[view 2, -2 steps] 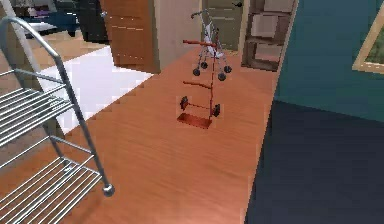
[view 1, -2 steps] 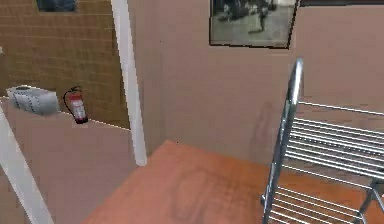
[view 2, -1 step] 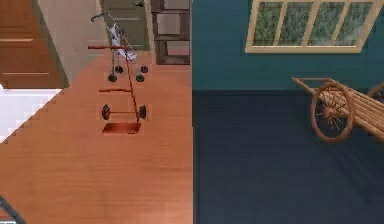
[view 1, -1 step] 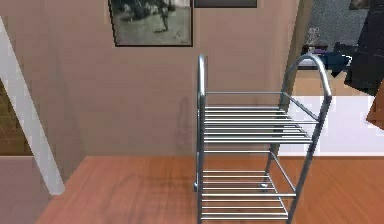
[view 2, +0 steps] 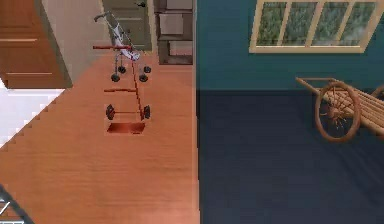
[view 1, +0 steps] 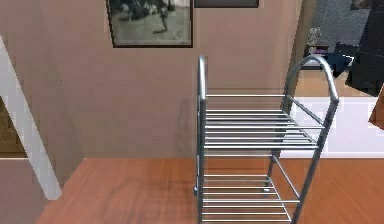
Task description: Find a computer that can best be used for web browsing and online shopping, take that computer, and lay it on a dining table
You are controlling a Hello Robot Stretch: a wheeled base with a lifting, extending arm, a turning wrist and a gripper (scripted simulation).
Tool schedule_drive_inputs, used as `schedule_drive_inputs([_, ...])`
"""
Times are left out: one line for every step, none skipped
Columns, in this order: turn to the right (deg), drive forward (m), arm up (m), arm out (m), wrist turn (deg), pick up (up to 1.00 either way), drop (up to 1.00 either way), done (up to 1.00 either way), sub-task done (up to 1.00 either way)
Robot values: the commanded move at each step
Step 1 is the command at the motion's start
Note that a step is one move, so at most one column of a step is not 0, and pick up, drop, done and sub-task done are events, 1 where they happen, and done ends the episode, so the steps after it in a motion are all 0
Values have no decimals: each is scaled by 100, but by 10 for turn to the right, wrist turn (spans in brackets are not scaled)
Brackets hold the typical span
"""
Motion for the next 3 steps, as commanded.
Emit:
schedule_drive_inputs([-450, 0, 0, 0, 0, 0, 0, 0, 0])
schedule_drive_inputs([-30, 0, 0, 0, 0, 0, 0, 0, 0])
schedule_drive_inputs([0, 35, 0, 0, 0, 0, 0, 0, 0])
